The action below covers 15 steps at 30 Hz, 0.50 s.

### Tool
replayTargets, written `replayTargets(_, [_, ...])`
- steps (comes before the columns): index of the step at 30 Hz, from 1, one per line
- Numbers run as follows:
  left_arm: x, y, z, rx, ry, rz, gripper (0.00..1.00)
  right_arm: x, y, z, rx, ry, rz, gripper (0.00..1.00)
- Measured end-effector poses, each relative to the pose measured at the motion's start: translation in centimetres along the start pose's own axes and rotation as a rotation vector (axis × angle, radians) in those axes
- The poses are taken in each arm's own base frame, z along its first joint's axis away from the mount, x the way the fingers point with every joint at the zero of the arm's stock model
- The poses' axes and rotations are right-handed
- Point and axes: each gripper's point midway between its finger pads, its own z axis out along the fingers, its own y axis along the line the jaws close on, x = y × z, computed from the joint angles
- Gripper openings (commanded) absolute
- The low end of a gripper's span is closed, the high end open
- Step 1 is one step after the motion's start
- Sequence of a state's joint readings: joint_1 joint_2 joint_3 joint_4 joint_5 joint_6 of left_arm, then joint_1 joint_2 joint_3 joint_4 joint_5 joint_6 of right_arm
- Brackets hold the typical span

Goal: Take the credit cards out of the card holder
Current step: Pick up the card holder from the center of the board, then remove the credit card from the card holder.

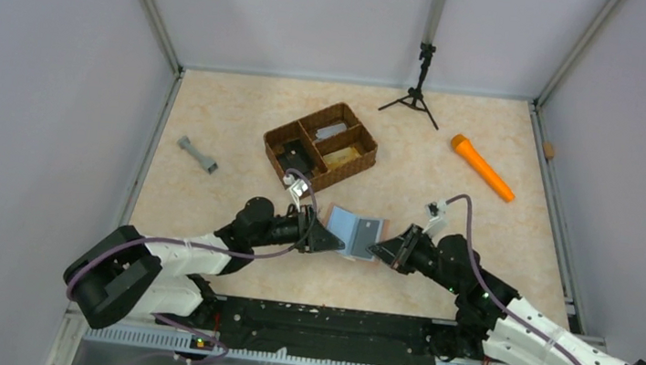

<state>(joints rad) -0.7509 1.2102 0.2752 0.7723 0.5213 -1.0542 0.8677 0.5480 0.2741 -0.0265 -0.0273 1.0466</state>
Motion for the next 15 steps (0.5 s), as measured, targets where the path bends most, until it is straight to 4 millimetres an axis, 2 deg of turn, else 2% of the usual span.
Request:
replayTargets(1, [0.1, 0.1, 0.0, 0.0, 0.002, 0.0, 0.1, 0.1, 0.0, 0.1, 0.001, 0.008, -0.003, 0.2])
replayTargets(3, [0.1, 0.1, 0.1, -0.002, 0.003, 0.0, 0.0, 0.4, 0.2, 0.3, 0.002, 0.033, -0.011, 0.36])
replayTargets(4, [0.0, 0.2, 0.1, -0.004, 0.001, 0.008, 0.0, 0.6, 0.4, 0.3, -0.01, 0.048, -0.016, 0.43])
replayTargets(6, [0.0, 0.2, 0.1, -0.003, 0.0, 0.007, 0.0, 0.8, 1.2, 0.2, -0.044, 0.065, -0.026, 0.51])
replayTargets(15, [-0.1, 0.1, 0.2, -0.004, -0.005, 0.005, 0.0, -0.2, 3.6, -1.3, -0.151, 0.025, -0.039, 0.6])
